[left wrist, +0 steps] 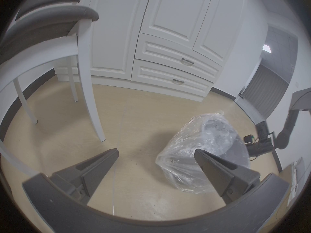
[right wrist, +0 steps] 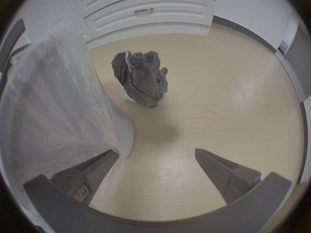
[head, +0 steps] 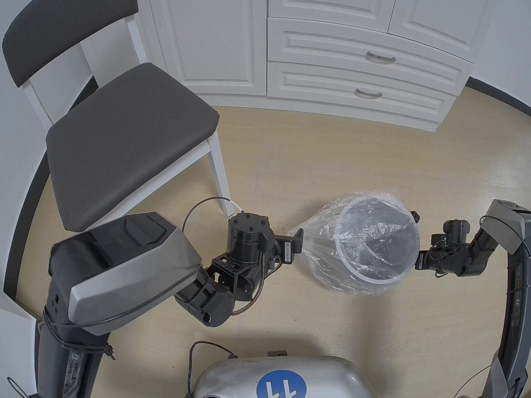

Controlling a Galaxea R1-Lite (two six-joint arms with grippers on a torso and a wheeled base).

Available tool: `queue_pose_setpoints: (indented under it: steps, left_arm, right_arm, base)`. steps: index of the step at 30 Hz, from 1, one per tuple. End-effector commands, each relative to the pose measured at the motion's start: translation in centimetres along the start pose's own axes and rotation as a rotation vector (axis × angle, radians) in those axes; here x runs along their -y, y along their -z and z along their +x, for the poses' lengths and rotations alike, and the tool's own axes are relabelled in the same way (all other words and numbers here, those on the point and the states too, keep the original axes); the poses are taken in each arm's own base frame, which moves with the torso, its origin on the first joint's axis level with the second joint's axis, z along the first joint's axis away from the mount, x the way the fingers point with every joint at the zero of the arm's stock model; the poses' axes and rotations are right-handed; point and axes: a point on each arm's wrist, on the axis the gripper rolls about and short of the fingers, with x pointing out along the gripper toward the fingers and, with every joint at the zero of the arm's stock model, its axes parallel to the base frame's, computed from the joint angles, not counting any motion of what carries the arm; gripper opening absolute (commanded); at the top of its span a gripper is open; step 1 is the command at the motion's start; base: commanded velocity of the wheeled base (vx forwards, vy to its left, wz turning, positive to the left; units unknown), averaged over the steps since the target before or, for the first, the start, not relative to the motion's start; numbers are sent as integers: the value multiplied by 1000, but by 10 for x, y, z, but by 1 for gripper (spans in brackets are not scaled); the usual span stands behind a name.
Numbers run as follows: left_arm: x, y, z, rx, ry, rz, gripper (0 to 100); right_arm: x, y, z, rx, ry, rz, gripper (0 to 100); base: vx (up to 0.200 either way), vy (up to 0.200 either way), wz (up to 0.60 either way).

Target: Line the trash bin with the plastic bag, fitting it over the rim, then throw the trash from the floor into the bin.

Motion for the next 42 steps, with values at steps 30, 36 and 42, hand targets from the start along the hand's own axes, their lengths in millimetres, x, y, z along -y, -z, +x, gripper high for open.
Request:
queue_pose_setpoints:
  steps: [30,36,42]
  left_arm:
    - [5,-22,-25,77,22,-21,100]
    - [5,-24,-27,86,26,-24,100]
    - [5,-23,-28,86,26,-24,100]
  right_arm:
    - [-73,5,24,0,-62,16,100]
    - [-105,6,30,8,-117,59,100]
    - [-113,11,26,-13,-135,48,100]
  base:
    - [0,0,0]
    - [0,0,0]
    - [0,0,0]
